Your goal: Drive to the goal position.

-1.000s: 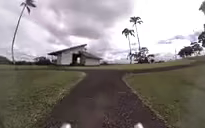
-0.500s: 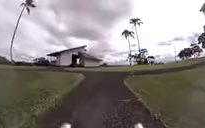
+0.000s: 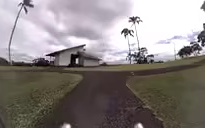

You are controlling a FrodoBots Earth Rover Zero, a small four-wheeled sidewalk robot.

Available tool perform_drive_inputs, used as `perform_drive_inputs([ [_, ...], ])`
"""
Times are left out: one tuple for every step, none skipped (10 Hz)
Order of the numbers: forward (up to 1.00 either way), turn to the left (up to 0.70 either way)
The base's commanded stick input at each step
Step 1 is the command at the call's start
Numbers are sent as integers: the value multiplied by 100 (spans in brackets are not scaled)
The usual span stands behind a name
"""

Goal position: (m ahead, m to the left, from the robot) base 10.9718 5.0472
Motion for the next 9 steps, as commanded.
perform_drive_inputs([
  [70, 0],
  [70, 0],
  [70, 0],
  [70, 0],
  [70, 0],
  [70, 0],
  [70, 0],
  [70, 0],
  [70, 25],
])
